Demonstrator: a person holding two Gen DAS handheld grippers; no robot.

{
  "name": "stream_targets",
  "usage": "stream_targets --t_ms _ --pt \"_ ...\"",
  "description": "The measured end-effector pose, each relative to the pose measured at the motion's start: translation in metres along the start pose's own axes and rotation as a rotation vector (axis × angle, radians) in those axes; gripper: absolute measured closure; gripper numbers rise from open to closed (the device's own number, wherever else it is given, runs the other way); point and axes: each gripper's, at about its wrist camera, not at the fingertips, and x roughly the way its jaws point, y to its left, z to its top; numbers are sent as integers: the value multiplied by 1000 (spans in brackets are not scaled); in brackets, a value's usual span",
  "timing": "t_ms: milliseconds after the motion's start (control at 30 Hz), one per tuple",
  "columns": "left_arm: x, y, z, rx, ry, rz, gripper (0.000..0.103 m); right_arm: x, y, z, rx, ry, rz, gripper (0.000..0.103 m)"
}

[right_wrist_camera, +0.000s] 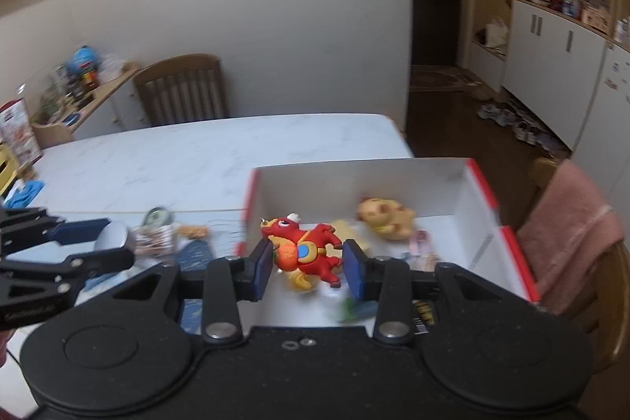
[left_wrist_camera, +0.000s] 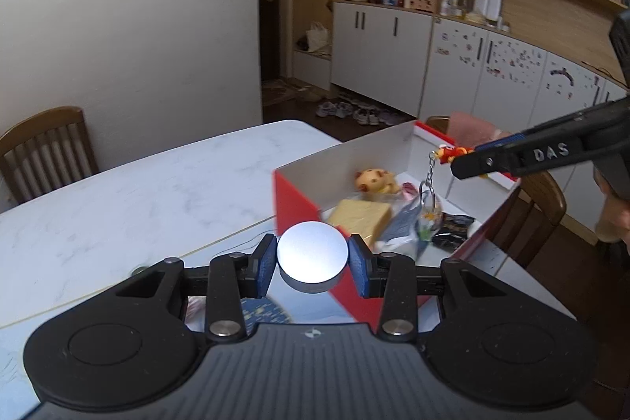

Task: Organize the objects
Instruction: 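Carry the silver tin and dragon keychain over the red shoebox with both tools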

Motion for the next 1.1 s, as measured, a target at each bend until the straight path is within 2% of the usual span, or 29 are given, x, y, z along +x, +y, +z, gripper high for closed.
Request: stream_targets --t_ms 200,600,733,1100 --pt "23 -32 15 61 16 -24 65 15 -42 0 37 34 -40 65" --pt "86 -68 39 161 70 -1 65 47 -86 12 -23 55 -104 65" --pt "113 -74 46 187 103 15 65 64 -95 18 -29 65 -113 65" --pt "182 -67 60 167 218 43 65 117 -96 23 -40 120 -99 65"
